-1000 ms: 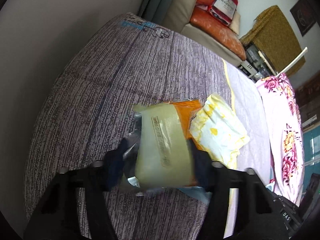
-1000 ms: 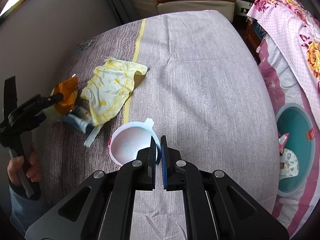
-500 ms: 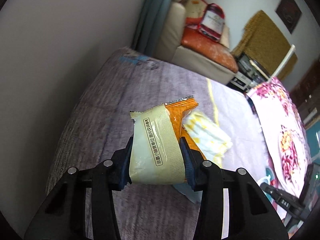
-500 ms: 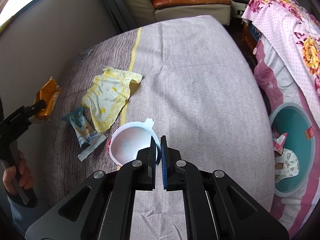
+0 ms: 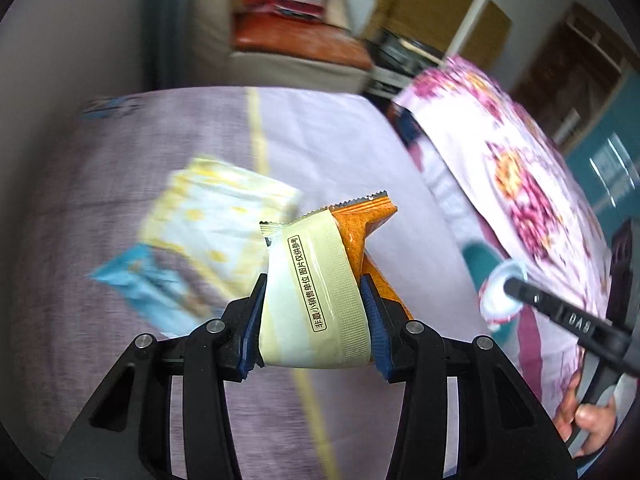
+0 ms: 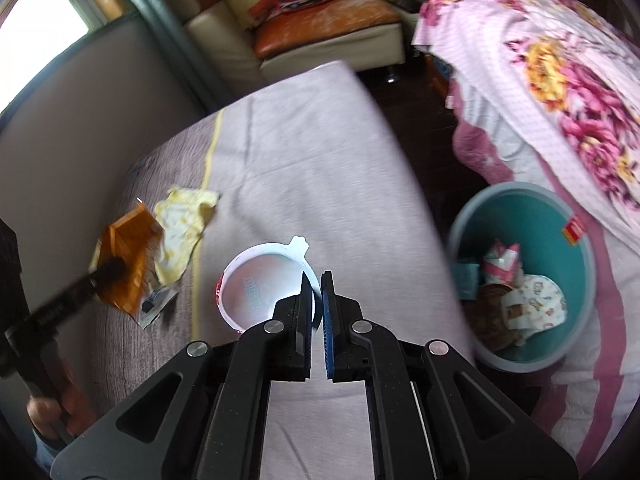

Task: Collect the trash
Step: 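Carry the cup and snack bag over the teal bin and open both tools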

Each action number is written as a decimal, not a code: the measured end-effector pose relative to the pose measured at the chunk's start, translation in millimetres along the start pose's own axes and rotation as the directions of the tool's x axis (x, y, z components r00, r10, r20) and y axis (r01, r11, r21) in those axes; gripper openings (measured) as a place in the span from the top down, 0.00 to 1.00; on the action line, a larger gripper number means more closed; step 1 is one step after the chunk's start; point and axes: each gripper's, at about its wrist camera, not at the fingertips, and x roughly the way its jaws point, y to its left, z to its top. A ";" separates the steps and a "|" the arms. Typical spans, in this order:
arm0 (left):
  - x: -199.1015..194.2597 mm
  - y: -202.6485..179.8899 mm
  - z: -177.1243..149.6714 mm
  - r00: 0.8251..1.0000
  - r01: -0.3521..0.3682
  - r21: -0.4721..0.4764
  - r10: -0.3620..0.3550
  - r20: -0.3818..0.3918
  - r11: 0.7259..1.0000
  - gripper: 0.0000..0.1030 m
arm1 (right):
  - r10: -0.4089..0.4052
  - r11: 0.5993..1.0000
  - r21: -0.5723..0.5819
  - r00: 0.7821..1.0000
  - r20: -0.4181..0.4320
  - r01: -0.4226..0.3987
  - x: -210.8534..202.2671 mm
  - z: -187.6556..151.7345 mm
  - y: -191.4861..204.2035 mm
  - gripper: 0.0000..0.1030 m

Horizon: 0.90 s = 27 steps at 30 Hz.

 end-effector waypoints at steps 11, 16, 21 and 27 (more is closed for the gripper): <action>50.1 -101.4 -12.8 0.995 0.033 0.164 -0.017 -0.093 0.986 0.54 | -0.029 0.992 0.122 0.996 0.079 0.020 -38.4 -4.2 -82.6 0.95; 64.5 -142.7 -20.7 0.991 0.052 0.237 -0.021 -0.131 0.970 0.54 | -0.040 0.983 0.184 0.994 0.106 0.020 -48.8 -8.8 -121.6 0.95; 79.2 -178.9 -28.9 0.985 0.089 0.303 -0.038 -0.170 0.949 0.54 | -0.057 0.973 0.228 0.990 0.132 0.026 -59.6 -13.6 -151.2 0.95; 101.7 -217.9 -39.2 0.975 0.124 0.359 -0.048 -0.215 0.925 0.54 | -0.084 0.963 0.267 0.986 0.147 0.042 -69.8 -16.8 -181.8 0.95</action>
